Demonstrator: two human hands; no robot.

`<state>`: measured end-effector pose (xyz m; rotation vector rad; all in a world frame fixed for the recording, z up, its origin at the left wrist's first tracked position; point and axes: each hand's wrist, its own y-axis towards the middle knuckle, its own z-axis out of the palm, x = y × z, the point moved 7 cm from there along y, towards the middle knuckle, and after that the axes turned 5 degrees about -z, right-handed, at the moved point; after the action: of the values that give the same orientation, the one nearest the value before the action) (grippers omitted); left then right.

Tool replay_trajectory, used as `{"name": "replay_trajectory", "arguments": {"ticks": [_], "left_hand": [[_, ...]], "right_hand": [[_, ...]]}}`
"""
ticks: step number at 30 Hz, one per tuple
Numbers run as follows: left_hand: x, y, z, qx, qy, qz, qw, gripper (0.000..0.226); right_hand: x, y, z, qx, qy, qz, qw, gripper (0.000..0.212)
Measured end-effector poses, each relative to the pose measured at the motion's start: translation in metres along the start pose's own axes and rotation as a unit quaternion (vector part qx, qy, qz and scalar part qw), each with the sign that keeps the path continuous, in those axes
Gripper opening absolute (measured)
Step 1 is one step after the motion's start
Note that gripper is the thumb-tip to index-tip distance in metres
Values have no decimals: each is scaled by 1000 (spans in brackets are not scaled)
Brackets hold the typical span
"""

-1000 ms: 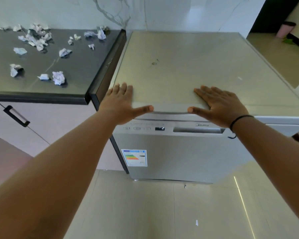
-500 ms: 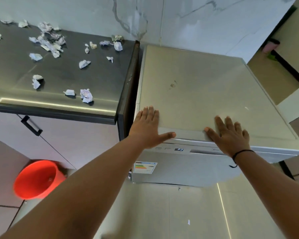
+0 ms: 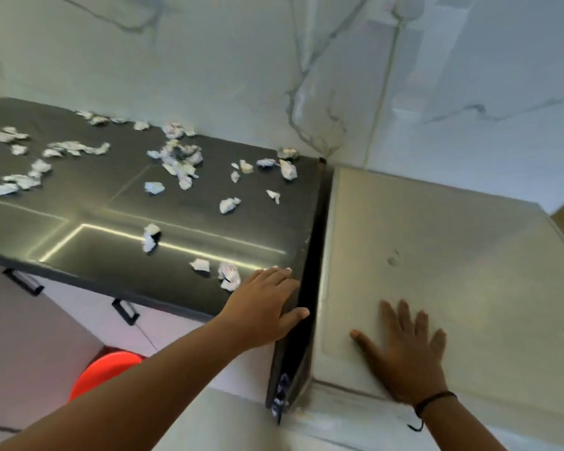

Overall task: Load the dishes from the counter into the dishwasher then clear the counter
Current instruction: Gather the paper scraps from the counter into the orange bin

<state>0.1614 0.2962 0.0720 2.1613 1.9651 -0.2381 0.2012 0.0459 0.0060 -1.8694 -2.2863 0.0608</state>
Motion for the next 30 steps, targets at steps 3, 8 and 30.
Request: {"name": "replay_trajectory", "arguments": {"ticks": [3,8,30], "left_hand": [[63,-2,-27,-76,-15,-101,992,63],[160,-32,-53,-131,-11,-245,961,65],[325,41,-49,-22,28,-85,996,51]], "right_hand": [[81,36,-7,-13,25,-144,989,109],[212,70,-20,-49,75,-352,932,94],[315,189,-30,-131,8,-23,991,103]]}}
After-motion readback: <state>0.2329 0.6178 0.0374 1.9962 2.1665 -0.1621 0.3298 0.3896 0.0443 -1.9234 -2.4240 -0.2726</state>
